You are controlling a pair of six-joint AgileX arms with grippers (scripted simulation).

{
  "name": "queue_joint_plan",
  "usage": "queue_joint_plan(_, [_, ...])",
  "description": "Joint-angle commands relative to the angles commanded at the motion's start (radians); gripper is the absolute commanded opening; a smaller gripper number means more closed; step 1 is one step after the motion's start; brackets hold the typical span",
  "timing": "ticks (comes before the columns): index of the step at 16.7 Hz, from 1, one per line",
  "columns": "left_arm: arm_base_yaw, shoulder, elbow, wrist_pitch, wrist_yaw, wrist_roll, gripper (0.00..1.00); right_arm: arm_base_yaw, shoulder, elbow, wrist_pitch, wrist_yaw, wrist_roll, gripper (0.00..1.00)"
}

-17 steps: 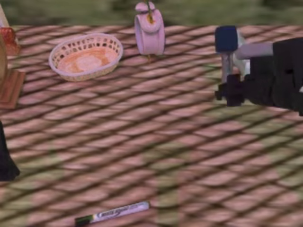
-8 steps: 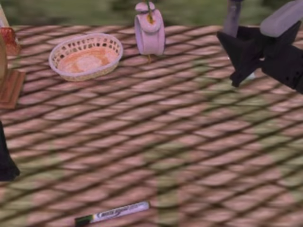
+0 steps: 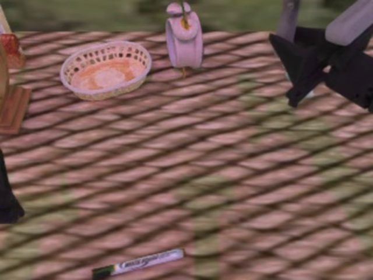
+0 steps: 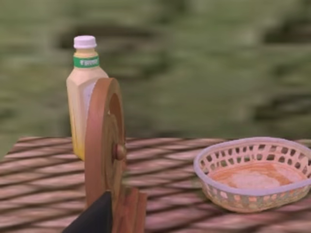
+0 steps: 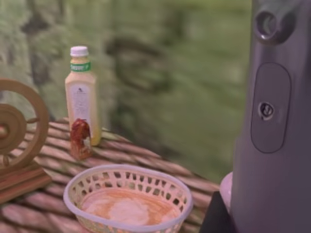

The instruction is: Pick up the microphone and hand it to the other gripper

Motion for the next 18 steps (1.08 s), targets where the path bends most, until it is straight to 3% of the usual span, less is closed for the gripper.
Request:
queue_joint_plan(3, [0.0,0.0,0.0,0.0,0.0,0.0,1.0,0.064,-0.003,0.008,-0.007,0.061,0.002,0.0])
queue_joint_plan(9, [0.0,0.0,0.0,0.0,0.0,0.0,1.0,0.301,-0.024,0.036,-0.037,0.293,0.007,0.0])
queue_joint_plan(11, [0.0,0.0,0.0,0.0,0.0,0.0,1.0,0.351,-0.031,0.041,-0.045,0.341,0.008,0.0])
queue_joint_plan(18, [0.0,0.0,0.0,0.0,0.0,0.0,1.0,0.359,-0.03,0.039,-0.046,0.349,0.01,0.0])
